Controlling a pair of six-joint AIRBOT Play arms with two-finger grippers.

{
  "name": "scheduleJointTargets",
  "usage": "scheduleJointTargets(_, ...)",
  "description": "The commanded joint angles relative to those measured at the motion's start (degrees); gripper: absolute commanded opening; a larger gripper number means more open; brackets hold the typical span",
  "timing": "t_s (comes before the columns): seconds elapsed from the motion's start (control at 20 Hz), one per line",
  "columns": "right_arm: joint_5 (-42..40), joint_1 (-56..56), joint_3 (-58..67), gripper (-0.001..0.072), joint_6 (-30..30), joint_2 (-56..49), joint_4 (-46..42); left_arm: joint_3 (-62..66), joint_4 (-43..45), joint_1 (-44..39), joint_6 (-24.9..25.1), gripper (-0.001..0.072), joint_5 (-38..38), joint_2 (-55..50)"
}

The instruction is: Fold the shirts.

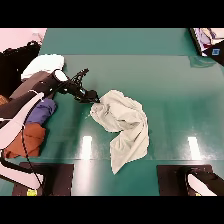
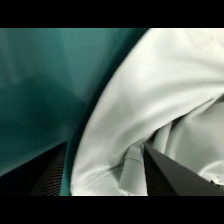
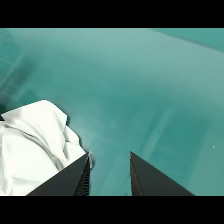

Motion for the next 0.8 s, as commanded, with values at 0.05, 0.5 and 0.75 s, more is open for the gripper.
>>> scheduleJointTargets(0.05,1.0,0.2,0.0,0.0304,1.2,-3.0,0.2,-0.1,-0.7,-2.1,3.3,0.0538,-0.1,-1.1)
scheduleJointTargets(0.5,6.9,0.4,-11.5,0.0305,1.8,-7.5,0.0,13.6,0.5,4.2,3.0,0.0025,-4.8,3.0)
scheduleJointTargets(0.75,-3.3,0.5,-41.2,0.0548,3.2,-5.1,9.1,21.1,0.6,7.1,3.1,0.0025,-5.9,6.8)
